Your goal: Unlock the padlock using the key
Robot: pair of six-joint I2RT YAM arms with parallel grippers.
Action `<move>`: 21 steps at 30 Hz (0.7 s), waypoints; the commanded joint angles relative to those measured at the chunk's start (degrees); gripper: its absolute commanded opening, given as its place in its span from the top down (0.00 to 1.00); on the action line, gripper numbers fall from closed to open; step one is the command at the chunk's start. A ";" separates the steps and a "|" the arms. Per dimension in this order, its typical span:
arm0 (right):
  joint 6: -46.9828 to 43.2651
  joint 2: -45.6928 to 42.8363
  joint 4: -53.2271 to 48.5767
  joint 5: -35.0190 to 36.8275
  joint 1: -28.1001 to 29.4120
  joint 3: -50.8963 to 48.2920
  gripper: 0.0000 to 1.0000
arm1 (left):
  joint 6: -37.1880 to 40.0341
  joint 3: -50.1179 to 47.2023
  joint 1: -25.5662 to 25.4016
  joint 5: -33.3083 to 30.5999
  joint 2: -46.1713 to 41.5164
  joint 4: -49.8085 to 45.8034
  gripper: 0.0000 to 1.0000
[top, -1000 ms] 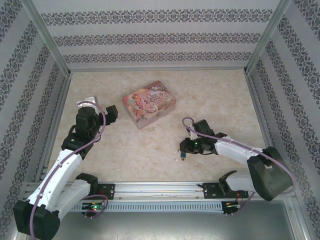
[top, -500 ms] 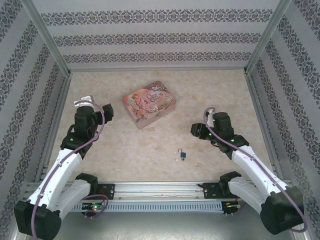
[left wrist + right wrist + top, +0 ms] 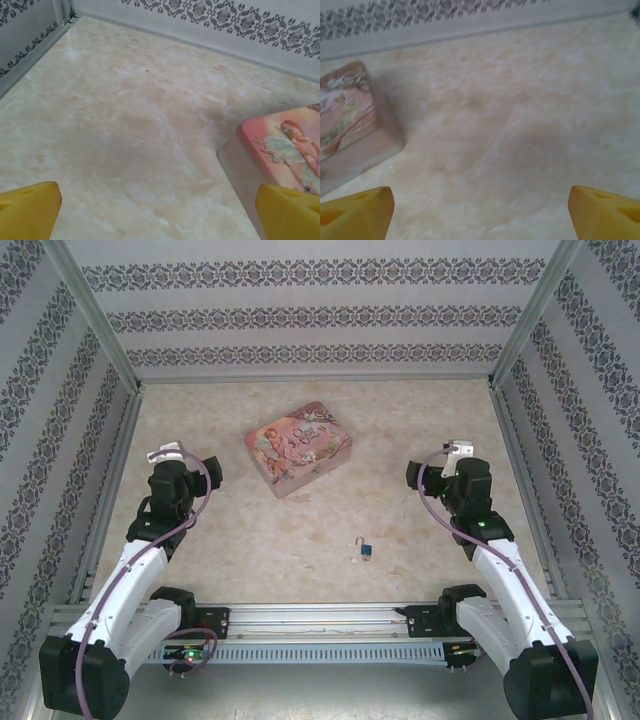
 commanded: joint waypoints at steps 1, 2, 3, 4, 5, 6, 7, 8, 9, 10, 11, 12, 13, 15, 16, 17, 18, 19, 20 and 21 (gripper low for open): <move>-5.51 1.86 8.87 3.73 -1.77 -1.29 0.03 | 3.44 -1.22 1.34 -3.93 -0.52 4.23 0.01; -5.79 2.55 10.55 3.76 -2.19 -1.86 0.02 | 3.97 -1.89 1.42 -5.28 -0.78 4.92 0.01; -6.12 3.58 12.40 3.91 -2.65 -2.56 0.02 | 4.42 -2.70 1.67 -6.56 -1.04 5.57 0.01; -6.29 4.60 14.16 4.10 -2.99 -3.13 0.01 | 4.85 -3.44 1.93 -7.50 -1.46 6.22 0.01; -6.35 5.58 15.44 4.18 -3.25 -3.67 0.02 | 5.42 -3.96 2.12 -7.99 -1.73 6.70 0.01; -6.36 6.75 17.46 4.36 -3.48 -4.36 0.02 | 6.03 -4.49 2.45 -8.36 -2.02 7.04 0.01; -6.38 7.93 20.08 4.49 -3.63 -5.42 0.02 | 6.78 -4.86 2.70 -8.39 -2.14 7.32 0.01; -6.56 8.96 22.57 4.36 -3.74 -6.20 0.02 | 7.50 -5.21 2.90 -8.52 -2.16 7.58 0.01; -6.65 10.40 25.61 4.26 -3.85 -7.40 0.02 | 8.42 -5.50 3.03 -8.61 -2.19 7.81 0.01; -6.78 11.91 28.37 4.25 -3.92 -8.26 0.02 | 9.42 -5.86 3.09 -8.72 -2.15 8.15 0.01; -6.98 13.40 30.67 4.17 -4.01 -8.89 0.02 | 9.97 -6.26 3.10 -9.02 -2.20 8.48 0.01; -7.09 15.24 33.44 4.12 -4.09 -9.55 0.02 | 10.38 -6.70 3.20 -9.29 -2.30 8.90 0.01; -7.22 17.03 36.19 4.10 -4.19 -10.30 0.02 | 10.81 -7.27 3.27 -9.34 -2.37 9.37 0.01; -7.68 20.42 41.33 3.66 -4.29 -11.36 0.02 | 11.52 -8.11 3.27 -9.13 -2.45 10.17 0.01; -7.79 21.96 43.72 3.32 -4.37 -11.70 0.02 | 11.78 -8.34 3.36 -8.94 -2.39 10.32 0.01; -7.97 23.30 46.09 2.86 -4.38 -11.71 0.02 | 12.11 -8.50 3.39 -8.64 -2.28 10.45 0.01; -8.23 24.96 49.23 2.58 -4.45 -13.19 0.02 | 12.40 -8.58 3.45 -8.54 -2.22 10.56 0.01; -8.73 26.54 51.96 2.23 -4.47 -13.83 0.02 | 12.57 -8.69 3.53 -8.41 -2.03 10.78 0.01; -8.91 27.86 53.90 2.17 -4.47 -14.07 0.02 | 12.70 -8.85 3.54 -8.29 -1.97 10.97 0.01; -8.80 29.45 56.07 2.37 -4.54 -14.38 0.02 | 12.85 -8.95 3.62 -8.12 -1.68 11.31 0.01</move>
